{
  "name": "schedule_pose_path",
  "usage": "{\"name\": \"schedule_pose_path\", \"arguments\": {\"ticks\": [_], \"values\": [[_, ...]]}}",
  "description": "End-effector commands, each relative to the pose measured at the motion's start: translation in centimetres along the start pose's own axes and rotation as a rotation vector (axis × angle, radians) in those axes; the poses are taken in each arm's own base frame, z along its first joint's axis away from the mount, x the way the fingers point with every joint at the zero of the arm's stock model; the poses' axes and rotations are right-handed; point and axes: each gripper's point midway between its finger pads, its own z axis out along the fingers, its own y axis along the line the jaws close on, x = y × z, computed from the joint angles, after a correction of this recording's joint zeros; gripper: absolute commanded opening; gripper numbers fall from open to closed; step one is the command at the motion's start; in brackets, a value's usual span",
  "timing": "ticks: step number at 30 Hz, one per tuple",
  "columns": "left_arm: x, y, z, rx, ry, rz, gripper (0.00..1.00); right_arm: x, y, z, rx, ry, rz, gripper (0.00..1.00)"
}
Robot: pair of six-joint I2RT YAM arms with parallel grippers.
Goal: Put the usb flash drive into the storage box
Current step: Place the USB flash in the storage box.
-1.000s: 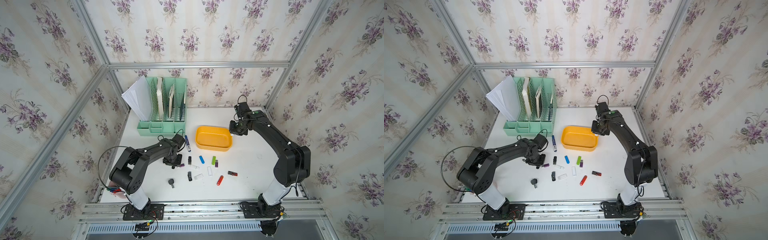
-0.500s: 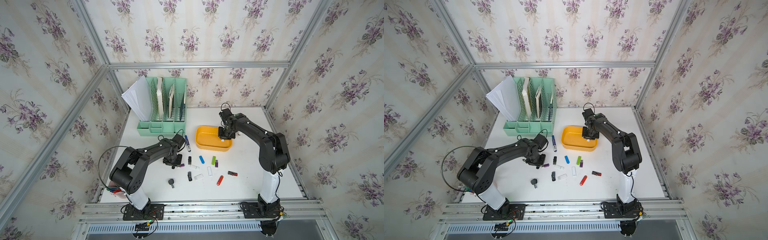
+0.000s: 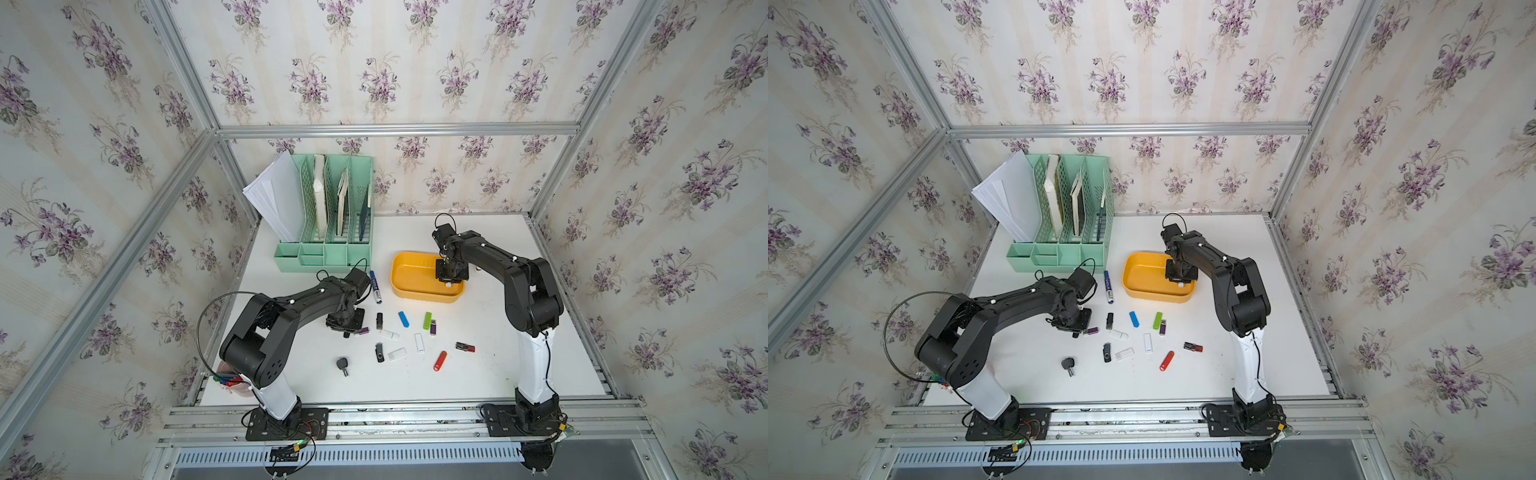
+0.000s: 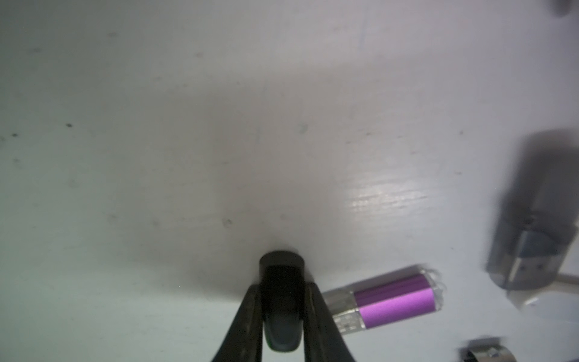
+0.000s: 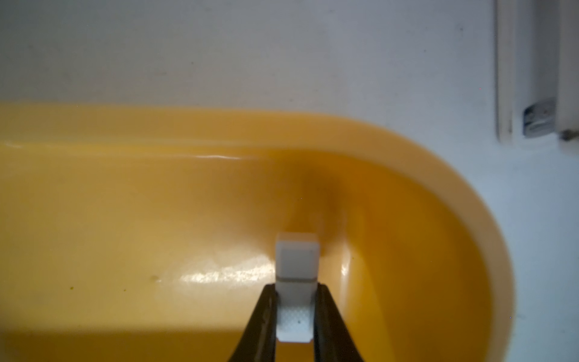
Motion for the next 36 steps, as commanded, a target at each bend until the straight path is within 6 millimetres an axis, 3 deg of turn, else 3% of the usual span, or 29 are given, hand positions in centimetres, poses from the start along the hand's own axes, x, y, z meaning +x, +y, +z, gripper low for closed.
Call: {"name": "schedule_pose_path", "arguments": {"ticks": [1,5,11,16,23,29,32,36], "values": [[1.8,-1.5,1.4,0.075,0.085,0.006,0.20,-0.2,-0.5,0.6,0.035,-0.014,-0.006,0.15],[1.9,-1.6,1.4,0.074,0.088,0.010,0.20,0.1,-0.6,1.3,0.042,0.000,-0.012,0.21],[1.9,-1.6,1.4,0.072,0.088,0.010,0.20,-0.1,-0.4,0.9,0.038,-0.014,-0.017,0.46],[1.7,-1.6,0.8,0.068,0.081,0.011,0.20,-1.0,0.2,-1.6,-0.009,-0.069,-0.003,0.52],[0.3,-1.4,-2.4,0.049,0.037,0.012,0.20,-2.1,-0.6,-6.3,-0.032,-0.163,0.035,0.54],[-1.8,-2.1,-6.1,0.074,-0.029,0.019,0.20,-2.1,-4.2,-9.0,-0.030,-0.200,0.106,0.60],[-2.8,-2.4,-7.6,0.079,-0.054,0.023,0.20,-1.3,-6.5,-8.9,-0.017,-0.193,0.139,0.62],[-4.3,-3.6,-9.4,0.114,-0.084,0.040,0.21,0.3,-10.1,-7.2,0.015,-0.141,0.198,0.64]]}}
